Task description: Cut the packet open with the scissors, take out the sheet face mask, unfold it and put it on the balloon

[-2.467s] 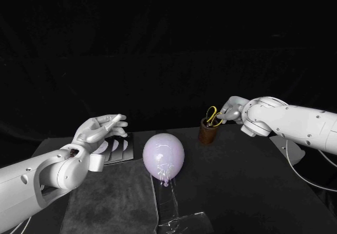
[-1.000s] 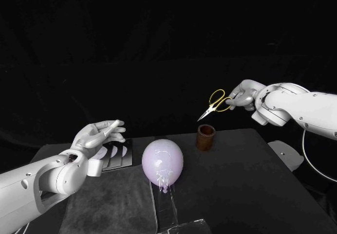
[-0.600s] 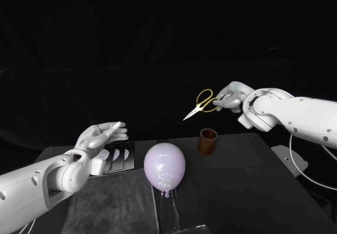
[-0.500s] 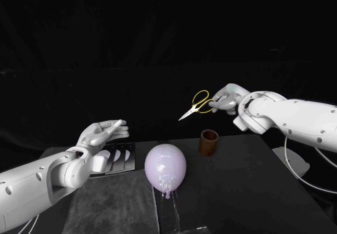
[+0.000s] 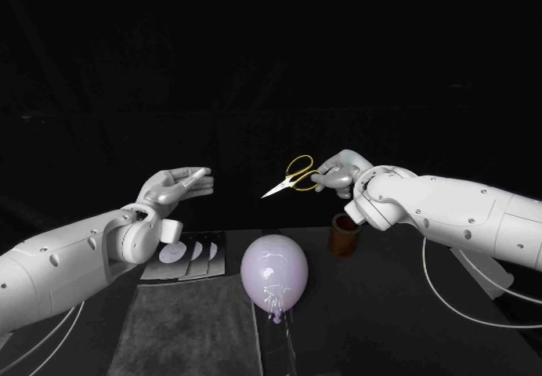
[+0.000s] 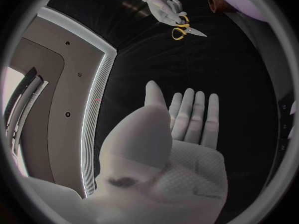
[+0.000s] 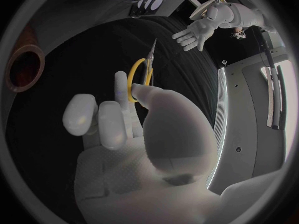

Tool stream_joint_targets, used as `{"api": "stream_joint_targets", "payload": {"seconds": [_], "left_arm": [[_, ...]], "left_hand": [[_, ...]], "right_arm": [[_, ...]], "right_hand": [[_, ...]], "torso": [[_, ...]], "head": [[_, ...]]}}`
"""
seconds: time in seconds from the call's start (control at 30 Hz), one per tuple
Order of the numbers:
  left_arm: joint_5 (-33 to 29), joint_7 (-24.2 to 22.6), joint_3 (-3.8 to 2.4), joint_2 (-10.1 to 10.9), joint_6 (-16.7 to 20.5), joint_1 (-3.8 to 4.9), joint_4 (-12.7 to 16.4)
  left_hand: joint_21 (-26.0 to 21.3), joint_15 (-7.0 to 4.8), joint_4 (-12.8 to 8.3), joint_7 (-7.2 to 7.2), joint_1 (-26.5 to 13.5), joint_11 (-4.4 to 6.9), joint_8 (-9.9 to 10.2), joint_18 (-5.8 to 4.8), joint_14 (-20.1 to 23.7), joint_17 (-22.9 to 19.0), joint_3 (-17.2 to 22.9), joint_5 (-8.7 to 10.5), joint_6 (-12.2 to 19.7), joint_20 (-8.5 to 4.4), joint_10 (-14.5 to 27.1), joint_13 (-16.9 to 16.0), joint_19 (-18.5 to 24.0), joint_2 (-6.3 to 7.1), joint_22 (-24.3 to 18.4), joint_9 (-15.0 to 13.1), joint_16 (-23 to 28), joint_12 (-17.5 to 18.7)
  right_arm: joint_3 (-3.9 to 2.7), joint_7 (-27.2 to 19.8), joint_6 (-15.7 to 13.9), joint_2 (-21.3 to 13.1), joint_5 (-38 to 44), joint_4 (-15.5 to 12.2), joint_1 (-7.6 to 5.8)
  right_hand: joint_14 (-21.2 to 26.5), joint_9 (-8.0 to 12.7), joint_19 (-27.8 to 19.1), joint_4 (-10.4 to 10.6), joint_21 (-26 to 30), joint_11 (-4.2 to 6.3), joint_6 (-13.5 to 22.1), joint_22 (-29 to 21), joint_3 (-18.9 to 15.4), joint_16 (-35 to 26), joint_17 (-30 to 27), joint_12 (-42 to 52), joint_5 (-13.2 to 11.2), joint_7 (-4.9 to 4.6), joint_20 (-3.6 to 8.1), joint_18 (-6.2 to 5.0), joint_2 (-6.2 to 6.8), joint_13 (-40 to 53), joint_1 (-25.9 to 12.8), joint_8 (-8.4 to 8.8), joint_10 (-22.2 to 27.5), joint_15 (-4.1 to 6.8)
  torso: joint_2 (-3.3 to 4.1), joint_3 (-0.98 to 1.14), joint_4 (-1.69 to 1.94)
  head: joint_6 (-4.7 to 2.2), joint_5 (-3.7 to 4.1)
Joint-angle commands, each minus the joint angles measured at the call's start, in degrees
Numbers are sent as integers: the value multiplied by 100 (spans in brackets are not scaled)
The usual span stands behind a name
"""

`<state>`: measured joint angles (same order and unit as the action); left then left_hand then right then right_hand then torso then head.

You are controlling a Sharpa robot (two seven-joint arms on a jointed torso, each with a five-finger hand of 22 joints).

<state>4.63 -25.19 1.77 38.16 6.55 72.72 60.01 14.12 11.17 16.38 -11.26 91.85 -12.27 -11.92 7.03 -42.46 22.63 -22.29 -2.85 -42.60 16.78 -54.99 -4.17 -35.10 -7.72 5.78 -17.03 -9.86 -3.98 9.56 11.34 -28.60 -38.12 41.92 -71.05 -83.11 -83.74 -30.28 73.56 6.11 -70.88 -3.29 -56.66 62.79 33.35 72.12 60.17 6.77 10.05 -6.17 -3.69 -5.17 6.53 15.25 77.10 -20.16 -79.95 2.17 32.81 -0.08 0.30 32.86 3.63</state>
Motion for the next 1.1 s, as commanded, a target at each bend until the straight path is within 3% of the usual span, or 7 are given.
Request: {"api": "stream_joint_targets", "payload": {"seconds": [0.03, 0.1, 0.13, 0.2, 0.37, 0.7, 1.1], "left_arm": [[622, 285, -8, -111, -428, 146, -183], [854, 386, -8, -176, -468, 234, -270], [1050, 443, -9, -219, -493, 289, -313], [1342, 565, -12, -297, -539, 376, -380], [1856, 948, -13, -495, -767, 505, -565], [2827, 1789, -9, -861, -1603, 576, -870], [3044, 1948, 23, -1164, -1832, 583, -1021]], "left_hand": [[-114, 17, 3, -206, -81, -31, 41, -76, 38, -67, -57, 9, 66, -5, 99, 37, 105, 14, -67, 14, 81, 41], [-148, 24, 12, -233, -123, -35, 61, -86, 51, -92, -79, 10, 98, -5, 127, 43, 133, 26, -88, 22, 109, 44], [-195, 56, 13, -270, -209, -79, 280, -99, 53, -151, -99, 11, 634, -7, 264, 57, 103, 45, -125, 194, 167, 50], [-278, 62, 20, -344, -309, -99, 354, -106, 34, -210, -78, 10, 838, -9, 356, 53, 161, 74, -176, 260, 216, 44], [-372, 91, 27, -475, -531, -112, 320, -106, -17, -322, 173, 13, 752, -10, 527, 47, 104, 257, -225, 220, 302, 26], [-506, 85, 50, -499, -900, -141, 233, -99, -125, -508, 1071, 12, 542, -12, 595, 49, -78, 794, -224, 151, 429, 25], [-396, -5, 27, -401, -828, -48, 57, 55, -414, -546, 1252, 14, 109, -18, 315, 36, -684, 731, -178, 23, 362, -29]], "right_arm": [[-2, -215, -164, 146, -204, 94, 67], [-1, -239, -163, 242, -203, 134, 118], [-1, -251, -160, 295, -196, 155, 147], [0, -264, -153, 415, -179, 205, 204], [0, -283, -157, 580, -145, 246, 269], [-1, -346, -141, 730, -27, 202, 326], [-1, -396, -104, 793, 104, 163, 351]], "right_hand": [[-91, -12, -20, -582, 16, 182, -47, -5, 604, 8, -7, 15, -35, 3, 10, -85, -48, 4, 4, -18, -204, 48], [-89, -13, -23, -590, 18, 181, -46, -5, 616, 6, -11, 12, -47, 3, 10, -85, -53, 4, -4, -17, -203, 48], [-89, -13, -23, -590, 18, 181, -46, -5, 616, 6, -11, 12, -47, 3, 10, -85, -53, 4, -4, -17, -203, 48], [-89, -15, -29, -597, 22, 181, -44, -9, 629, 8, -7, 11, -57, 2, 10, -87, -61, 3, -14, -15, -204, 48], [-89, -15, -29, -597, 22, 181, -44, -9, 629, 8, -7, 11, -57, 2, 10, -87, -61, 3, -14, -15, -204, 48], [-86, -16, -27, -604, 18, 180, -41, -1, 641, 3, -17, 10, -66, 1, 11, -85, -69, 3, -22, -13, -204, 47], [-86, -16, -30, -611, 20, 180, -38, -4, 651, 5, -14, 8, -70, 1, 11, -86, -72, 3, -27, -11, -204, 47]], "torso": [[-1, 3, 11], [-3, 1, 13], [-2, 0, 10], [-2, -1, 1], [-4, 4, -10], [-3, 9, 0], [-3, 7, -13]], "head": [[-6, -111], [-1, -153], [-4, -183], [-15, -247], [1, -314], [41, -361], [69, -391]]}}
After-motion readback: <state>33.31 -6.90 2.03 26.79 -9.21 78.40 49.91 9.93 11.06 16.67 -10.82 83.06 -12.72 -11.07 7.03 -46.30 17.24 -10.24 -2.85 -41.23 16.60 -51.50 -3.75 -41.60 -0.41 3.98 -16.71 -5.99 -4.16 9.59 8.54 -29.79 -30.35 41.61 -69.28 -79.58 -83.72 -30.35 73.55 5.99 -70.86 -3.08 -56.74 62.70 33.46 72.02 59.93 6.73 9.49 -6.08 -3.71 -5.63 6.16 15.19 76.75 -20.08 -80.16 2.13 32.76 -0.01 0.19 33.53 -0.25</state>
